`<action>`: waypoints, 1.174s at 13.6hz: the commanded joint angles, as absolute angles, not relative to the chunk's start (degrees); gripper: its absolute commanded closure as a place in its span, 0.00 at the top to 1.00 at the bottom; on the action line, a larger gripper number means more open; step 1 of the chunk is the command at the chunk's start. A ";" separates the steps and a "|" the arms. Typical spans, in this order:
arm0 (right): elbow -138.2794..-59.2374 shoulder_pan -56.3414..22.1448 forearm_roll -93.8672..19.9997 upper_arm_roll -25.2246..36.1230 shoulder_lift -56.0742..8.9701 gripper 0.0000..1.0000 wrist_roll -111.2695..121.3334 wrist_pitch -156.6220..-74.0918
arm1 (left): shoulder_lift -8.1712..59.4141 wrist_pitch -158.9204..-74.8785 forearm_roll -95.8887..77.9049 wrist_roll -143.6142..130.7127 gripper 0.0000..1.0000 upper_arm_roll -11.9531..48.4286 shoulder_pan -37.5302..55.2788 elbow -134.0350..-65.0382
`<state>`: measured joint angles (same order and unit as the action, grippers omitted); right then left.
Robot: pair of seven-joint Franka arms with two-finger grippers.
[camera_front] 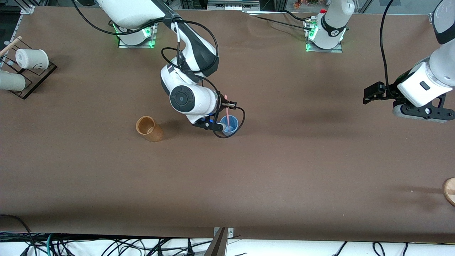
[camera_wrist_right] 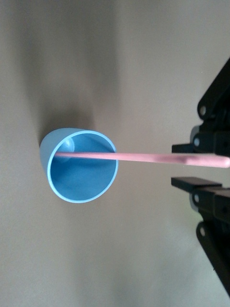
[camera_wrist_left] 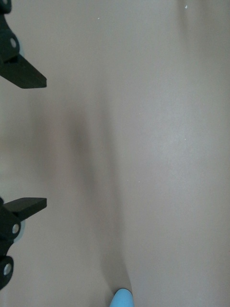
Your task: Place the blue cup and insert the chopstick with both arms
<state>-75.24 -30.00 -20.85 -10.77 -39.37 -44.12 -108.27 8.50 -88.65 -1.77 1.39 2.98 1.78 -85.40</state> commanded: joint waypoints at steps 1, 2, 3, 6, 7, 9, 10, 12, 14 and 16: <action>-73.30 -29.80 -19.96 -10.02 -38.59 1.00 -43.59 -107.40 | 8.96 -88.42 -1.14 2.37 1.00 2.99 1.85 -84.02; -73.30 -29.79 -17.69 -9.67 -37.63 1.00 -43.68 -107.32 | 9.05 -88.42 -1.23 2.46 1.00 2.90 1.67 -84.02; -73.30 -29.88 -14.88 -9.58 -36.40 1.00 -43.68 -106.97 | 9.23 -88.42 -1.14 2.46 1.00 2.99 1.76 -84.02; -73.39 -27.78 -9.33 -7.57 -32.53 1.00 -43.33 -102.85 | 9.23 -88.42 -1.14 2.46 1.00 2.99 1.58 -83.94; -73.39 -27.34 -8.71 -5.99 -30.87 1.00 -43.33 -101.70 | 9.23 -88.42 -1.14 2.46 1.00 2.90 1.58 -83.94; -73.74 -27.07 -8.96 -0.30 -27.52 1.00 -42.46 -99.68 | 9.23 -88.42 -1.14 2.37 1.00 2.90 1.76 -83.94; -73.65 -26.98 -9.31 2.43 -26.29 1.00 -39.93 -97.49 | 9.23 -88.42 -1.14 2.37 1.00 2.90 1.67 -83.94; -73.91 -26.37 -9.58 7.19 -23.57 1.00 -31.07 -92.05 | 9.40 -88.42 -1.23 2.72 1.00 2.81 1.15 -83.94; -76.97 -22.78 -8.88 7.38 -20.06 1.00 -21.05 -90.53 | 9.58 -88.42 -1.23 2.72 1.00 2.72 1.14 -83.94; -83.98 -18.21 -7.22 6.86 -14.88 1.00 -15.93 -91.14 | 9.58 -88.42 -1.23 2.72 1.00 2.81 1.23 -83.93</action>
<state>-75.14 -21.61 -8.91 7.84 -21.23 -21.01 -90.28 8.88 -88.65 -1.77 1.40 2.54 1.50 -85.34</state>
